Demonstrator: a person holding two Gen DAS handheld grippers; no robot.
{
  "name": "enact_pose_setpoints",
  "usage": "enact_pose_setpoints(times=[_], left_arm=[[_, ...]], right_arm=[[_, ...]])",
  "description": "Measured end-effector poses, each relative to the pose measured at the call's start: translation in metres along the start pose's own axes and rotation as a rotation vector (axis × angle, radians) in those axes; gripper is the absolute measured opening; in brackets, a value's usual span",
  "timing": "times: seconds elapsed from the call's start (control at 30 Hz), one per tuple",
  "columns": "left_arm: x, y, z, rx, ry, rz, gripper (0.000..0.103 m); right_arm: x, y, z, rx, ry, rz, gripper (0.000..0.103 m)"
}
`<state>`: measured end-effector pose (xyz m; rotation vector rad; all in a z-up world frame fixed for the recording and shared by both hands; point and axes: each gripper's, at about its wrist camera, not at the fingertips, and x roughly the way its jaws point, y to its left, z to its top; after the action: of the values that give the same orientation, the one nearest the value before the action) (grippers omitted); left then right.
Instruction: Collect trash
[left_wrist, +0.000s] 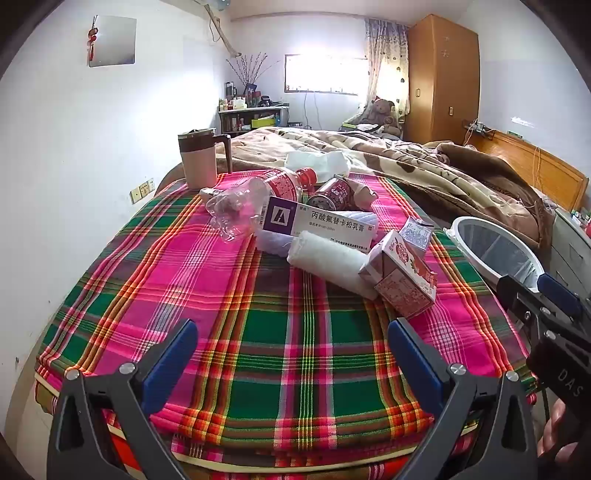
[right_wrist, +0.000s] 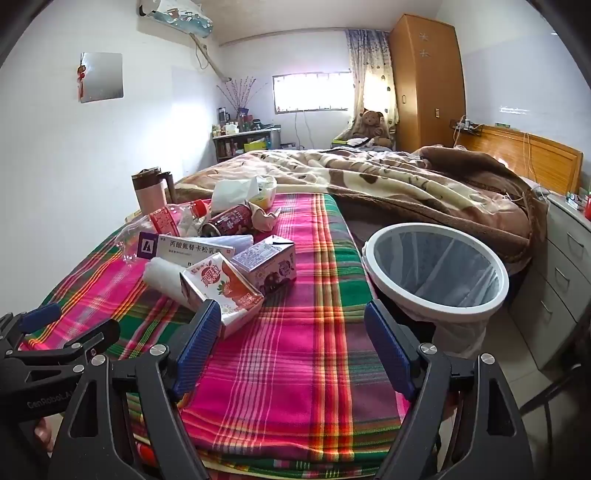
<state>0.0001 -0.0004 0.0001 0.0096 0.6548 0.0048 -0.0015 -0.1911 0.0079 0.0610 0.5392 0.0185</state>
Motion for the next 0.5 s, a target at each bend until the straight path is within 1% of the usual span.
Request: enact_pose_setpoints(times=[0.1,0.17,0.27,0.5], left_arm=[[0.0001,-0.0011,0.0001,0.0,-0.001,0.004,0.103],[0.0042,-0.0013,0.0013,-0.003,0.001,0.004,0.103],[0.0057,0.0022,0.0008,-0.017,0.004,-0.007,0.103],[-0.002,0.0023,0.0005,-0.018,-0.005,-0.009,0.103]], right_arm=[[-0.0015,0.0,0.0003,0.001,-0.003,-0.001,0.082],[0.0019,0.002,0.0,-0.016,0.012,-0.01,0.082],[0.0005,0.0006,0.0002,-0.014,0.012,-0.012,0.082],[-0.0006,0.001,0.0014,-0.009,0.007,-0.023,0.082]])
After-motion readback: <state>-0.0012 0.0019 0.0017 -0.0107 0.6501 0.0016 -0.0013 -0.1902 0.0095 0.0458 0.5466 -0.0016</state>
